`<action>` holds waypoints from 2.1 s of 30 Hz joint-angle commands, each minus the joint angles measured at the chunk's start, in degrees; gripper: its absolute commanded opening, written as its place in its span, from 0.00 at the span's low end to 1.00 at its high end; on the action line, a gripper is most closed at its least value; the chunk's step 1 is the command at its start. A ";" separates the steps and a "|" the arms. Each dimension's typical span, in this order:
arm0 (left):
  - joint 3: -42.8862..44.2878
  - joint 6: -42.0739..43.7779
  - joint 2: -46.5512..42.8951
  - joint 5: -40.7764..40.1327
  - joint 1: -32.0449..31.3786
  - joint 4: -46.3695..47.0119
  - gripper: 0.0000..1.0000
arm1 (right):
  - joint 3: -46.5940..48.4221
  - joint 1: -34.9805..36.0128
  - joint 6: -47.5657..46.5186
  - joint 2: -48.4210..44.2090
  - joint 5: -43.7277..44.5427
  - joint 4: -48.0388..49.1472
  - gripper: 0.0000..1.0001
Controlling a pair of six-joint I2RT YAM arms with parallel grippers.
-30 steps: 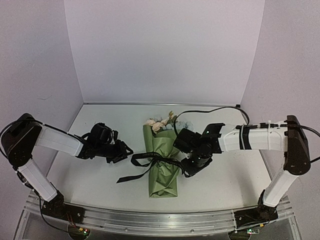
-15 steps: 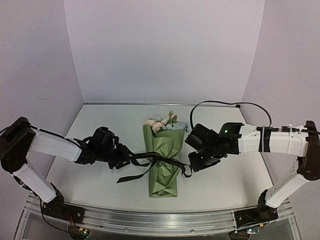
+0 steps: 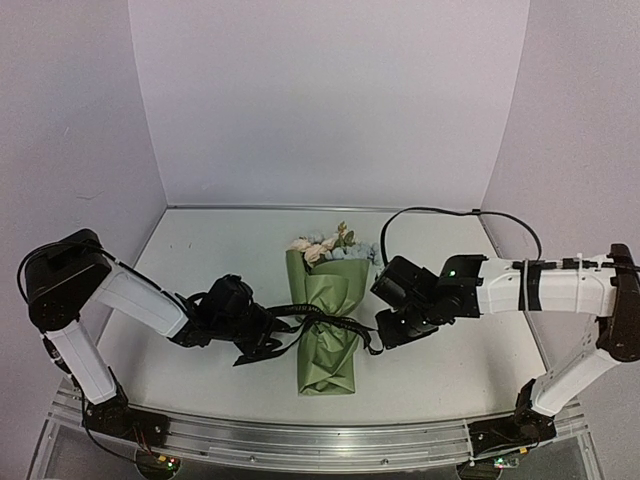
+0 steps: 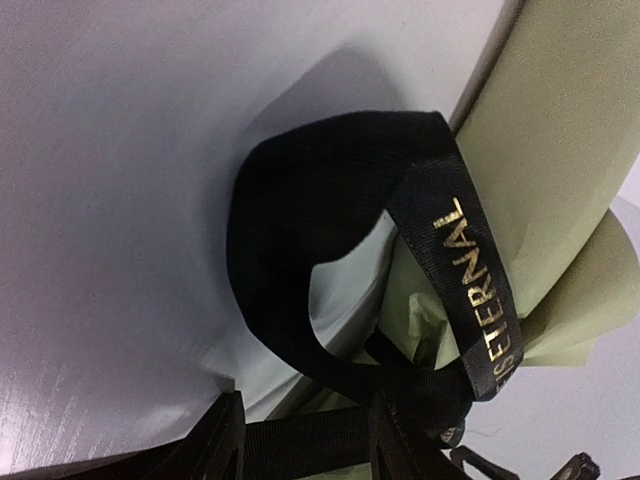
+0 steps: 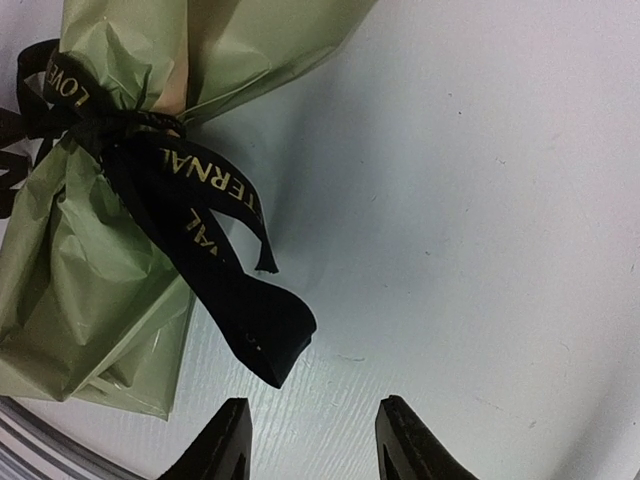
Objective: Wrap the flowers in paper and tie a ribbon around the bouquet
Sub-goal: Tie the half-tied ribbon around the folded bouquet.
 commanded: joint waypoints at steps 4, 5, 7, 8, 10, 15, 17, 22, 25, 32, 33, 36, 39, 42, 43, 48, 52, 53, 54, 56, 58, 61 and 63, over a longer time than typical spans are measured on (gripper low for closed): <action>2.49 -6.14 2.00 -6.78 -0.28 3.33 0.39 | 0.85 1.63 -3.92 -1.95 0.63 3.02 0.45; 2.69 -6.03 2.37 -6.95 -0.26 3.18 0.39 | 1.28 1.85 -4.49 -1.61 0.26 3.03 0.45; 2.80 -5.95 3.32 -6.84 -0.22 3.93 0.39 | 2.33 2.48 -5.95 -0.77 -0.69 3.02 0.45; 2.80 -5.92 3.71 -6.49 -0.25 4.33 0.41 | 2.72 2.74 -6.45 -0.09 -0.90 3.03 0.45; 2.97 -6.03 4.32 -6.21 -0.21 4.59 0.44 | 3.64 3.28 -7.26 1.14 -1.34 3.04 0.44; 2.66 -5.55 5.61 -5.20 0.42 7.29 0.23 | 5.52 4.10 -8.13 3.78 -2.27 3.04 0.43; 2.42 -4.74 5.54 -5.02 0.80 7.94 0.14 | 6.33 4.54 -8.84 4.54 -3.11 3.04 0.42; 3.06 -0.09 3.99 -5.17 1.66 4.46 0.00 | 7.46 5.08 -9.65 6.74 -3.37 2.83 0.43; 4.32 4.33 2.79 -4.73 1.96 1.73 0.00 | 7.46 5.08 -9.60 8.23 -2.80 2.51 0.43; 6.85 12.79 2.13 -1.78 2.06 -3.41 0.00 | 7.72 5.09 -11.91 13.33 -0.38 3.07 0.40; 6.67 13.07 2.01 -1.61 2.07 -3.38 0.00 | 8.01 5.09 -12.33 13.91 0.45 3.26 0.40; 6.28 13.68 1.62 -1.41 2.12 -3.30 0.00 | 8.30 5.10 -13.93 15.00 3.97 4.17 0.38; 6.21 14.26 1.34 -1.34 2.28 -3.47 0.00 | 7.74 5.11 -15.60 15.60 7.34 6.03 0.38; 6.34 14.83 1.06 -1.34 2.55 -3.99 0.00 | 7.17 5.13 -17.30 16.44 10.24 8.29 0.36; 6.37 15.07 0.93 -1.32 2.68 -4.13 0.00 | 6.93 5.16 -17.87 16.79 10.98 9.24 0.35; 6.28 15.44 0.56 -0.97 3.32 -4.55 0.00 | 7.92 5.20 -19.53 19.37 11.94 10.87 0.30; 6.05 15.92 0.15 -1.03 3.91 -4.97 0.00 | 8.11 5.13 -19.82 20.38 14.91 11.03 0.19; 5.92 16.10 -0.03 -1.07 4.06 -5.15 0.00 | 7.96 5.16 -19.75 20.09 15.96 11.03 0.13; 5.83 16.38 -0.28 -1.16 4.27 -5.40 0.00 | 7.59 5.16 -19.63 19.60 17.03 11.03 0.08; 5.77 17.17 -0.83 -1.53 4.86 -6.56 0.00 | 6.63 5.15 -19.31 18.23 17.81 10.84 0.00; 5.65 18.61 -1.55 -2.09 5.83 -7.87 0.00 | 5.72 5.09 -19.18 16.46 17.01 9.96 0.00; 5.79 20.78 -2.61 -3.05 7.64 -11.18 0.00 | 4.13 5.12 -18.53 14.01 11.93 8.57 0.00; 5.71 22.25 -3.25 -3.57 8.75 -12.98 0.00 | 3.16 5.08 -18.01 12.30 8.03 8.11 0.00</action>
